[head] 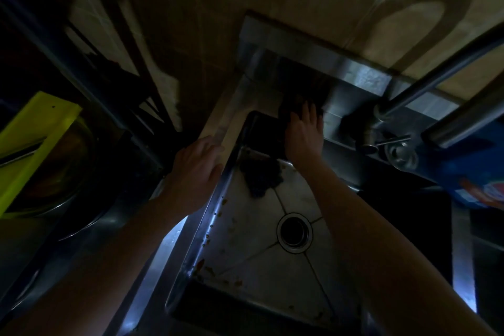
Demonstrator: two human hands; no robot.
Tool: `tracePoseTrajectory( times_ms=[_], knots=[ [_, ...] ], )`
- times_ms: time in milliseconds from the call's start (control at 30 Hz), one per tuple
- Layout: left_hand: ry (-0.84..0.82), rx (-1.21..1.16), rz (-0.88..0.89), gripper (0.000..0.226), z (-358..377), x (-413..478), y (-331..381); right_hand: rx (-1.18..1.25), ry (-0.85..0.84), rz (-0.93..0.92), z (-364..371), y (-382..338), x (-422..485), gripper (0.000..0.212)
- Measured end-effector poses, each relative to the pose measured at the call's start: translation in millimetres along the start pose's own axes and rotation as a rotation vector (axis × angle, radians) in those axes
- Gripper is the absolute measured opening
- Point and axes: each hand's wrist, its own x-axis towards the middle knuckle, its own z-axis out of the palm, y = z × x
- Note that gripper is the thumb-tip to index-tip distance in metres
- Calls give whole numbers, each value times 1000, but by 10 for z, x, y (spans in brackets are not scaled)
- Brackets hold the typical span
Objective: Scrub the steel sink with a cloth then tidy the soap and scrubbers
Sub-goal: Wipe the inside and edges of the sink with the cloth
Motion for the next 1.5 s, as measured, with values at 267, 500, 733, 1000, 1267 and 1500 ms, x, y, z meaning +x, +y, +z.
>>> tracePoseTrajectory(
  times_ms=[267,500,733,1000,1267,1500],
  knots=[
    [-21,-20,8,28,43,15,95,162,-50,235,-78,466,-169,43],
    [-13,-29,9,28,18,-28,65,266,9,184,-70,300,-163,41],
    [3,-20,-15,27,-9,-76,3,291,-129,-10,12,-431,-33,55],
    [-46,4,-52,31,-68,-70,-61,476,72,140,-63,104,-16,44],
    [2,13,-109,31,-162,-220,-192,499,97,219,-49,-78,83,51],
    [4,50,-180,37,-250,-418,-368,456,-127,-76,-53,-704,364,49]
  ],
)
